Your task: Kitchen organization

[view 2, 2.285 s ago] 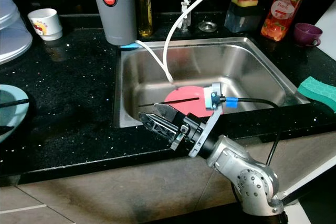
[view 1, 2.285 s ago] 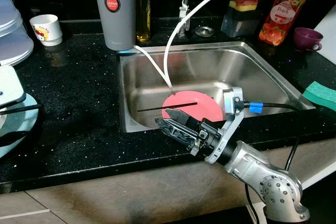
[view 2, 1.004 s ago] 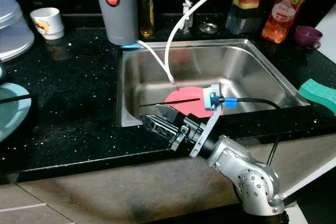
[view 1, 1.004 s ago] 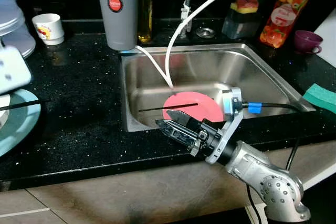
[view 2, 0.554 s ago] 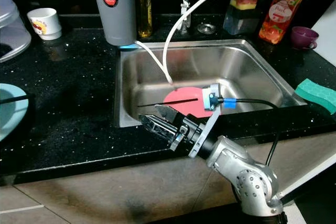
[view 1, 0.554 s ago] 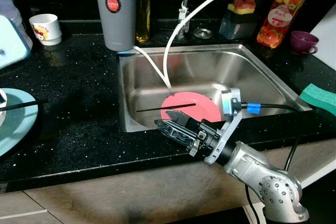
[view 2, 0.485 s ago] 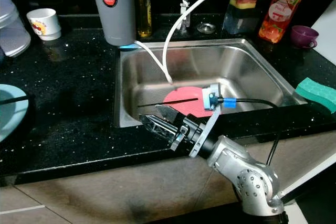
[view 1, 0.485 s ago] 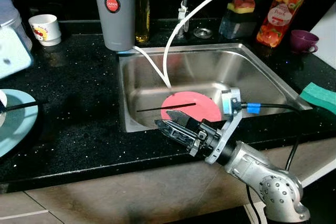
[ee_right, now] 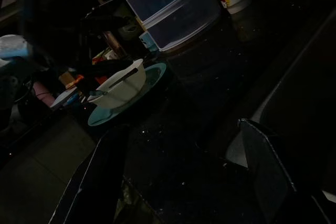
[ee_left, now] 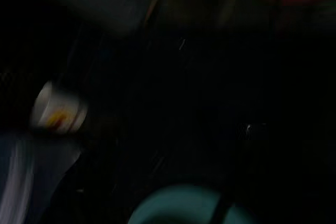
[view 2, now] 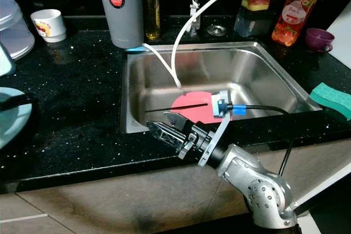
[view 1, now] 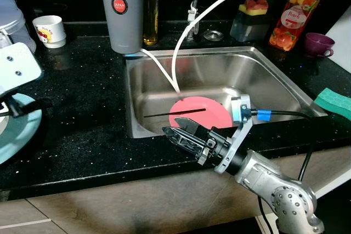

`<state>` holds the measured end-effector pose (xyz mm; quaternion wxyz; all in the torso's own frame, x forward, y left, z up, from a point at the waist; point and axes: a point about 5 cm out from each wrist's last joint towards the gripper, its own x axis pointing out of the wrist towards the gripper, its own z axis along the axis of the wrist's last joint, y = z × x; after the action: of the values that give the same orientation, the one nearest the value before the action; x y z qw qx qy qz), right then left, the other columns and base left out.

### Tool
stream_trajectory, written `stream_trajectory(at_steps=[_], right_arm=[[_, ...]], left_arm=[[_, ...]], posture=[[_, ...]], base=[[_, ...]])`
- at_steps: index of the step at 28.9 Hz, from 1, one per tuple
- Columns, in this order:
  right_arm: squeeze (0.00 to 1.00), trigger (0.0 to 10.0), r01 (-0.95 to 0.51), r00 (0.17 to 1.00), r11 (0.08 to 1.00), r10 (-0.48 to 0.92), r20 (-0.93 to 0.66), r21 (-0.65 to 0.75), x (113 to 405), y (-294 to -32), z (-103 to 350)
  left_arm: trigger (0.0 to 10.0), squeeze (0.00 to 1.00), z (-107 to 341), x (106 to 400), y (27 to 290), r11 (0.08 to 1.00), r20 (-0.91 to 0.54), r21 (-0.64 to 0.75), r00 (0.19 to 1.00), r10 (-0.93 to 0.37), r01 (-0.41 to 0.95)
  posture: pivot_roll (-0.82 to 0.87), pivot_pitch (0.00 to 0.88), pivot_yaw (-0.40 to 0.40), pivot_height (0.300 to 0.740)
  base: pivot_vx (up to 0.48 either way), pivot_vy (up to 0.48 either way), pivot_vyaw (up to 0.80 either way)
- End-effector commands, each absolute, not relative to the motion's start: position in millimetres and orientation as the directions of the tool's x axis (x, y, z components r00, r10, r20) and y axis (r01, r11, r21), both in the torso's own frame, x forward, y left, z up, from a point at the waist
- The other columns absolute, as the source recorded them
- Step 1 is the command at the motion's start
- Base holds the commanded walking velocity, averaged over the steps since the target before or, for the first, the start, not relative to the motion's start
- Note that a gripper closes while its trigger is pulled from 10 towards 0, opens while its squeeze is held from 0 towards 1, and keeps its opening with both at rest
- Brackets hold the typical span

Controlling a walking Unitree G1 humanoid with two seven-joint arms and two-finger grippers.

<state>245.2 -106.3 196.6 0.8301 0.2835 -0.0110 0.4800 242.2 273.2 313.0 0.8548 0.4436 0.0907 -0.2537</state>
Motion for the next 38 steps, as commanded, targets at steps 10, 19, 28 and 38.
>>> stream_trajectory(at_steps=[10, 19, 28, 38], right_arm=[[0.00, 10.0, -0.797, 0.551, 0.395, 0.785, 0.282, 0.457, 243, -111, 199], [0.00, 10.0, -0.795, 0.551, 0.394, 0.787, 0.276, 0.462, 240, -111, 198], [0.00, 10.0, -0.795, 0.551, 0.395, 0.788, 0.275, 0.459, 240, -111, 199], [0.00, 10.0, -0.795, 0.552, 0.397, 0.787, 0.274, 0.459, 242, -112, 201]], left_arm=[[10.0, 0.00, 310, 223, 257, 0.446, -0.511, 0.552, 0.708, -0.487, 0.705], [10.0, 0.00, 301, 239, 275, 0.490, -0.493, 0.637, 0.803, -0.334, 0.595], [10.0, 0.00, 294, 244, 279, 0.512, -0.484, 0.633, 0.813, -0.325, 0.581], [10.0, 0.00, 279, 248, 290, 0.529, -0.526, 0.613, 0.803, -0.281, 0.587]], posture=[[0.11, 0.014, -0.061, 0.740], [0.11, 0.020, -0.064, 0.740], [0.10, 0.022, -0.068, 0.740], [0.10, 0.036, -0.070, 0.740]], base=[[0.000, 0.000, 0.00], [0.000, 0.000, 0.00], [0.000, 0.000, 0.00], [0.000, 0.000, 0.00]])
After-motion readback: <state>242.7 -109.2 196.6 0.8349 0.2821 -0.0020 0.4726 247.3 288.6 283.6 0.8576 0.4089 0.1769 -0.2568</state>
